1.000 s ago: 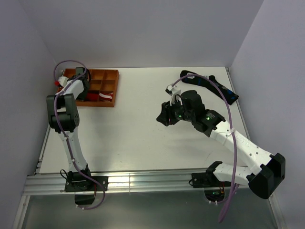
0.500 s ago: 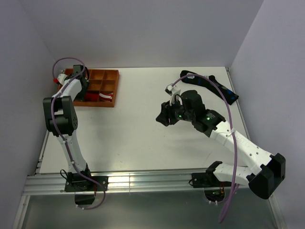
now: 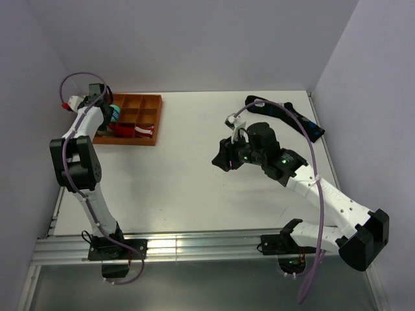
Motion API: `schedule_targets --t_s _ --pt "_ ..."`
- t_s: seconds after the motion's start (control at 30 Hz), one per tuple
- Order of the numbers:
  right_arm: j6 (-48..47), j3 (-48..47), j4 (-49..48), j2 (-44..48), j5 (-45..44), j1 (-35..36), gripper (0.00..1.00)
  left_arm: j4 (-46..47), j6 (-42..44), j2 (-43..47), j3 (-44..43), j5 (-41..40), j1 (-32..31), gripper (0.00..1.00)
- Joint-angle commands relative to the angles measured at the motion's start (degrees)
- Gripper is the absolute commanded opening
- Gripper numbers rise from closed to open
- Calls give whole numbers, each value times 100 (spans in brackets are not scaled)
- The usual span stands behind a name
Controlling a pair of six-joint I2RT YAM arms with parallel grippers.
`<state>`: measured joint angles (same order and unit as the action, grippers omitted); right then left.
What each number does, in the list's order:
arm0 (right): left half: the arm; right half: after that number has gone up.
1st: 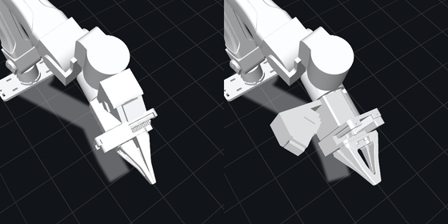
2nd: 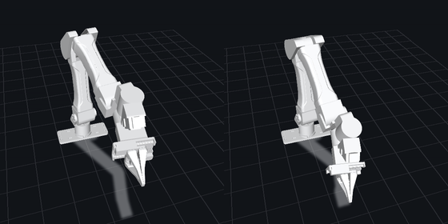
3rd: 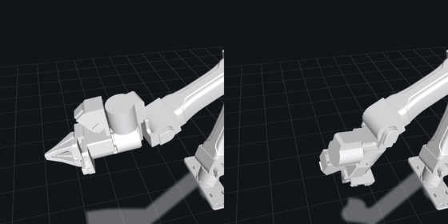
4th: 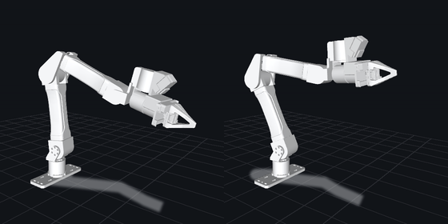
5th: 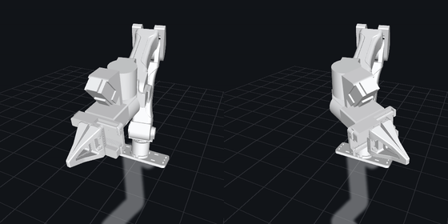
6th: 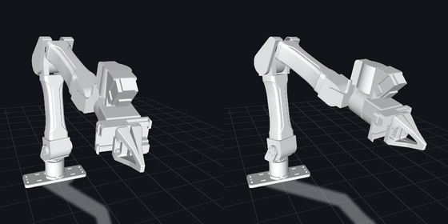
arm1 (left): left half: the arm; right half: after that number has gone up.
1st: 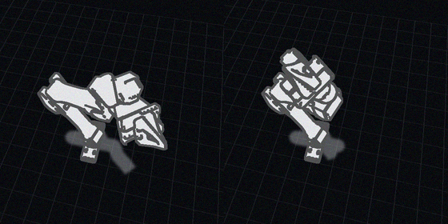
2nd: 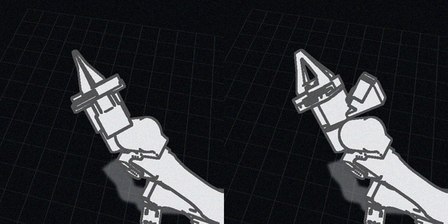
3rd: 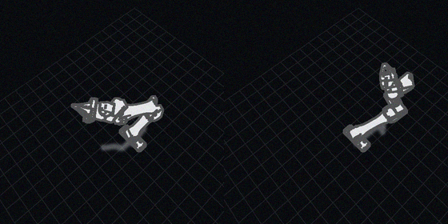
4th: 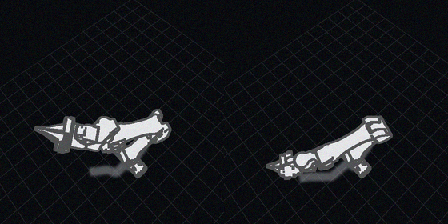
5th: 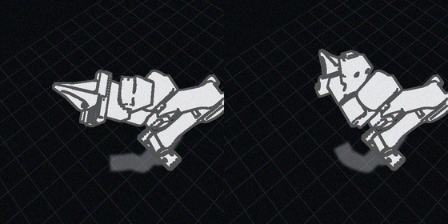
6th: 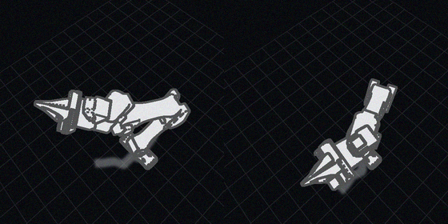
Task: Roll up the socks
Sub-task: Place the sock in the storage box.
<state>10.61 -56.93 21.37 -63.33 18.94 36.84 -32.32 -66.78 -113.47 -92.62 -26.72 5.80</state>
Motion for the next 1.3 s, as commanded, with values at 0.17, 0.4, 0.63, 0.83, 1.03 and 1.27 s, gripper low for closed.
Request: schedule_targets --t_s 0.17,0.4,0.63,0.83,1.03,1.27 --pt "-59 -47 -221 111 22 -28 50 120 60 -104 16 167 167 55" --pt "-77 -55 -203 75 13 -37 50 182 -1 -421 -45 211 176 53" --pt "-59 -38 -194 84 -31 -37 50 348 7 -536 7 325 175 45" --pt "-77 -47 -177 75 -4 -37 50 446 104 -387 95 334 123 41" --pt "-77 -47 -177 101 -57 -28 50 226 253 -649 -221 299 61 24" --pt "-86 -47 -168 93 -39 -37 50 129 315 -852 -309 246 -35 2"
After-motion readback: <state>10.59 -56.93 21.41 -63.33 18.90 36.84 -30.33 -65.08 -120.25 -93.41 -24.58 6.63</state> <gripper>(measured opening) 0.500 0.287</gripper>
